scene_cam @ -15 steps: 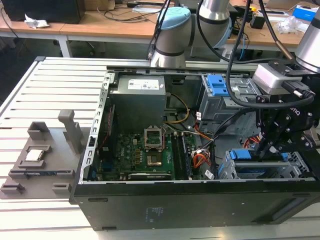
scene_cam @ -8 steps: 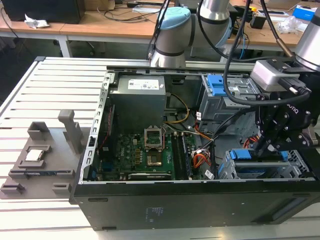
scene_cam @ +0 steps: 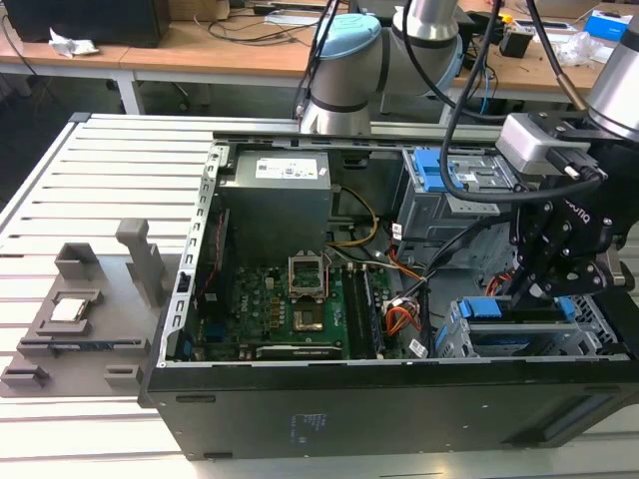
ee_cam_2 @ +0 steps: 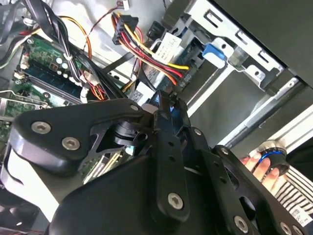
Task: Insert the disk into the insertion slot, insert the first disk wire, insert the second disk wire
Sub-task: 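Insert the second disk wire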
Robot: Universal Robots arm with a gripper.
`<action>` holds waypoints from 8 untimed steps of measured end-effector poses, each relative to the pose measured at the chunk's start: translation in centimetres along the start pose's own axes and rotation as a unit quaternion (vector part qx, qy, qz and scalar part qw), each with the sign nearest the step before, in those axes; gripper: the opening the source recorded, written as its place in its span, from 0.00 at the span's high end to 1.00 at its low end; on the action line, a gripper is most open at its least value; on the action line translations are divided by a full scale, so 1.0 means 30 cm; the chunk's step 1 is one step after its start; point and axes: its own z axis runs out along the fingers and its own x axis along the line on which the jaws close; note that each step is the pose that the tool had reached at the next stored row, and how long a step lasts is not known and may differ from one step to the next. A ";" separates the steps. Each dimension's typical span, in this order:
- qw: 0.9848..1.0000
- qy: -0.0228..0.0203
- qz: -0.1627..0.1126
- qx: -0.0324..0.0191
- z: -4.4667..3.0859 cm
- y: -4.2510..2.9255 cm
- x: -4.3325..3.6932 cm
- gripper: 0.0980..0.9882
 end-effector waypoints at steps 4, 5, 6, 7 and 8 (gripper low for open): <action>1.000 0.000 0.000 0.000 -0.001 -0.011 -0.011 0.89; 1.000 0.000 0.000 -0.001 0.000 -0.014 -0.011 0.89; 1.000 0.000 0.000 -0.001 0.000 -0.014 -0.011 0.89; 1.000 0.000 0.000 -0.001 0.001 -0.014 -0.011 0.89; 1.000 0.000 0.000 -0.001 0.003 -0.015 -0.012 0.89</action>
